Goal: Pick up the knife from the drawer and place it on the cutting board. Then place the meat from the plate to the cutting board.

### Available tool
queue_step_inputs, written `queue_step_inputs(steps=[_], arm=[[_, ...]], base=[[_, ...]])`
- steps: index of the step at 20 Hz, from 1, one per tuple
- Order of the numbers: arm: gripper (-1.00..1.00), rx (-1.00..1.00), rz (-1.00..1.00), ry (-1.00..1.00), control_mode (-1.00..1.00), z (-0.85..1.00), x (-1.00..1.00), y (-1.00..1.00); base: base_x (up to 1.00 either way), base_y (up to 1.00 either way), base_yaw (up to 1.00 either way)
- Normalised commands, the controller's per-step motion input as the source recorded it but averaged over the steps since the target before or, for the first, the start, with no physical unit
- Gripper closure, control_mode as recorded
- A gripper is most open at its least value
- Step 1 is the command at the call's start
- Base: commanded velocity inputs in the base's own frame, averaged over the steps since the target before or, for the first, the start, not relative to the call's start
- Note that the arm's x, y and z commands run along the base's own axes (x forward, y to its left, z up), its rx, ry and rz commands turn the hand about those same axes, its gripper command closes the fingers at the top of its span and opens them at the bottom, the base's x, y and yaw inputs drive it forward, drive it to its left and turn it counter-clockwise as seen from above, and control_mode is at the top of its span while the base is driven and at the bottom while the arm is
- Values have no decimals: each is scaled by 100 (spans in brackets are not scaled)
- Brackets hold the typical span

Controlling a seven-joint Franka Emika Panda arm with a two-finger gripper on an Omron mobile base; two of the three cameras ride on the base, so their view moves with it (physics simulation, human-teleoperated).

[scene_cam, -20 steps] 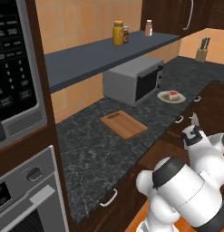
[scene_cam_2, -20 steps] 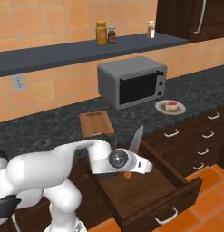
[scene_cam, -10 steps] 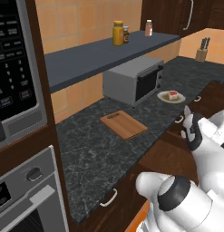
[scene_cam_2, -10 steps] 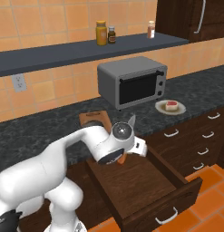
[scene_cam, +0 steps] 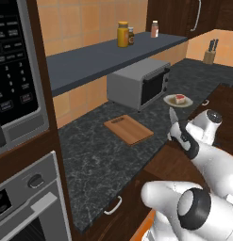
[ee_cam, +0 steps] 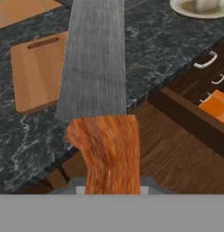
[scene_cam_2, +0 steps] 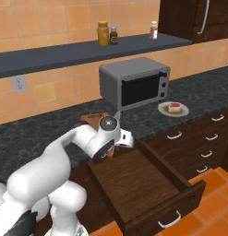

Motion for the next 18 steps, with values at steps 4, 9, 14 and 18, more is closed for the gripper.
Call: queue_step_inputs(steps=[4, 9, 14, 18], arm=[[100, -1, 8, 10, -100, 0, 76, 34], [100, -1, 3, 9, -100, 0, 58, 49], [100, 0, 9, 0, -100, -2, 50, 50], [100, -1, 9, 1, -100, 0, 62, 56]], base=[[0, 0, 0], [0, 0, 0], [0, 0, 0], [0, 0, 0]])
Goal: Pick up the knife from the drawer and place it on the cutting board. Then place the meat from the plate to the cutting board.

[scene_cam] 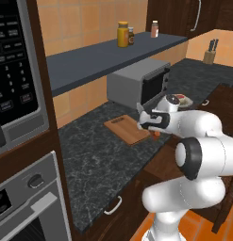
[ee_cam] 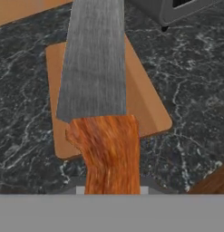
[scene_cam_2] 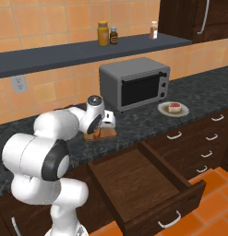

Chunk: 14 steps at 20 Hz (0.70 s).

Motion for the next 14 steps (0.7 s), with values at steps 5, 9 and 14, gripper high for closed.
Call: queue_step_inputs(steps=[5, 9, 14], arm=[[100, -5, 5, 6, -100, -6, 45, 47], [100, -9, 0, 2, -100, -14, 17, 39], [100, -5, 0, 2, -100, -6, 14, 31]], base=[[0, 0, 0], [0, 0, 0], [0, 0, 0]])
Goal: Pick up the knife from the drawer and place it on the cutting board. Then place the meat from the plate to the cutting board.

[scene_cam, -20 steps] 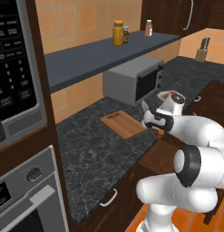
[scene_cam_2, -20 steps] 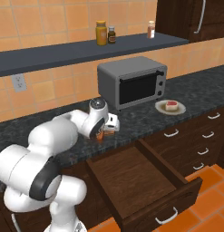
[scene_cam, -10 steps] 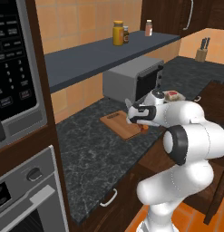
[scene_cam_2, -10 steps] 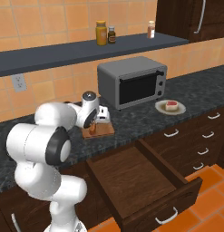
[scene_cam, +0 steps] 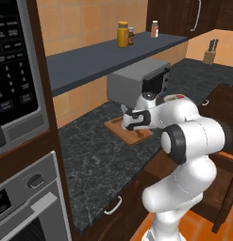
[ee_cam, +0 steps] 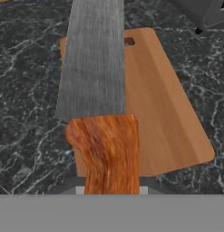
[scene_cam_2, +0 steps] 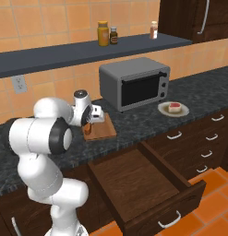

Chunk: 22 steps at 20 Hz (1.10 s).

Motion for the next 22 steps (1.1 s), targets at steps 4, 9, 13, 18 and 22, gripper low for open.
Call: queue_step_inputs(steps=[4, 9, 13, 18, 22], arm=[[100, -1, 1, 0, -100, -10, 20, 13], [100, 0, 4, 0, -100, -37, 34, 6], [100, 0, 4, 0, -100, -41, 21, 1], [100, 0, 4, 0, -100, -34, 22, 0], [100, 0, 2, 0, -100, -29, 31, 4]], base=[[0, 0, 0], [0, 0, 0], [0, 0, 0], [0, 0, 0], [0, 0, 0]])
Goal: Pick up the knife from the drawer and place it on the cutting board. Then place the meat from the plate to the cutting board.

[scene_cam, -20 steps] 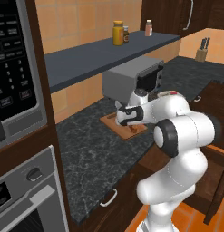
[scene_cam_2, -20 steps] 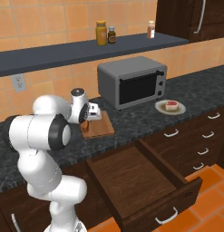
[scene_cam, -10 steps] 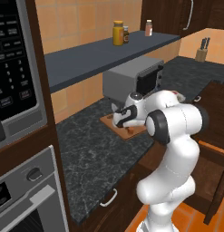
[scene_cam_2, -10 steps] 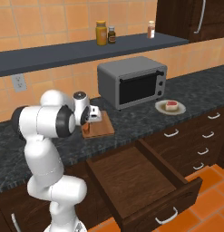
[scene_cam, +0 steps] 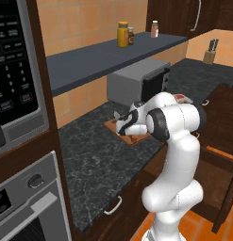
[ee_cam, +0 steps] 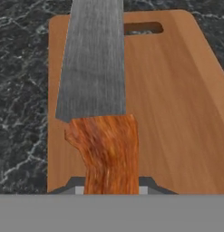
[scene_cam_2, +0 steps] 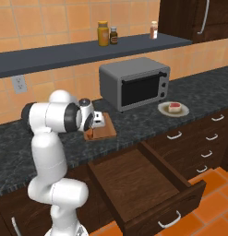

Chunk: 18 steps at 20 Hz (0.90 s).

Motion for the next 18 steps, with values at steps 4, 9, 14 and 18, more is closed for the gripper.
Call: queue_step_inputs(steps=[4, 9, 14, 18], arm=[[100, 0, 0, 4, -100, -12, 18, 25], [100, 0, 0, 0, -100, -24, 42, 8], [-100, 0, 1, 0, -100, -37, 6, 2], [-100, 0, 1, 0, -100, -12, 0, 2]], base=[[0, 0, 0], [0, 0, 0], [0, 0, 0], [0, 0, 0]])
